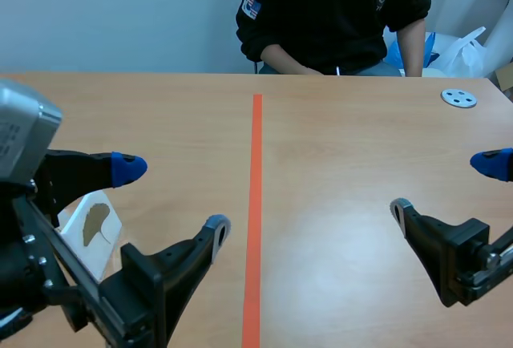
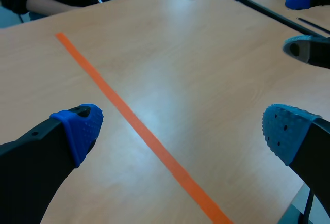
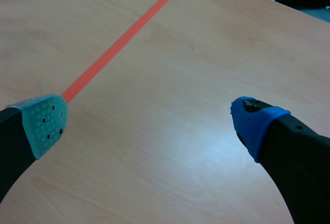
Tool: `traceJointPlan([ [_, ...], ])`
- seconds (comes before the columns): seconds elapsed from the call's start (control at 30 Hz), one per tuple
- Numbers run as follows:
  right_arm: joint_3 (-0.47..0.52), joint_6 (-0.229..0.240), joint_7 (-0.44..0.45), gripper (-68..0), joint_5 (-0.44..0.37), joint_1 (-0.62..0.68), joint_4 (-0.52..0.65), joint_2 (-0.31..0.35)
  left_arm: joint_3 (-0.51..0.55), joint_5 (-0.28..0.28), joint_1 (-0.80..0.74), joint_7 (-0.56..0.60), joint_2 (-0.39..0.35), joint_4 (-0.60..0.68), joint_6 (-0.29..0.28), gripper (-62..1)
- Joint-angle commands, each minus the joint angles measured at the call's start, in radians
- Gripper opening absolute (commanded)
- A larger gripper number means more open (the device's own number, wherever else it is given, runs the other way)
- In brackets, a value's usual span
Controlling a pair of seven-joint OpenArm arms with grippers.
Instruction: Sort the leaf by its shape. The table is split by an orange tape line. A compound leaf with several leaflets goes to the left side, a simple leaf with one blade goes to the right side. Return to the home posture when a red brick is placed on the table.
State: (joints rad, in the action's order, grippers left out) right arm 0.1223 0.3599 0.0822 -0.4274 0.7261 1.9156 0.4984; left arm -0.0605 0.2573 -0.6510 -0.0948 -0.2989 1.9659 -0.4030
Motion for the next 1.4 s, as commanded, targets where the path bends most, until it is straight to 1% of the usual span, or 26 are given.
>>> traceJointPlan([
  [0.0, 0.001, 0.000, 0.018, 0.4, -0.005, -0.012, 0.011, 0.006, -0.007, 0.000, -0.001, 0.014, 0.010, -0.022, 0.002, 1.4],
  [0.17, 0.001, 0.000, 0.019, 0.4, -0.008, -0.012, 0.011, 0.005, -0.031, 0.001, 0.015, 0.006, 0.010, -0.085, 0.052, 1.4],
  [0.57, 0.001, 0.000, 0.021, 0.4, -0.007, -0.011, 0.011, 0.005, -0.031, 0.002, 0.036, 0.000, 0.010, -0.101, 0.053, 1.4],
  [0.77, 0.001, 0.000, 0.021, 0.4, -0.007, -0.011, 0.011, 0.005, -0.031, 0.038, 0.036, 0.000, 0.010, -0.101, 0.053, 1.4],
  [1.37, 0.001, 0.000, 0.017, 0.4, -0.007, -0.012, 0.011, 0.006, -0.031, 0.039, 0.036, 0.001, 0.010, -0.101, 0.052, 1.4],
])
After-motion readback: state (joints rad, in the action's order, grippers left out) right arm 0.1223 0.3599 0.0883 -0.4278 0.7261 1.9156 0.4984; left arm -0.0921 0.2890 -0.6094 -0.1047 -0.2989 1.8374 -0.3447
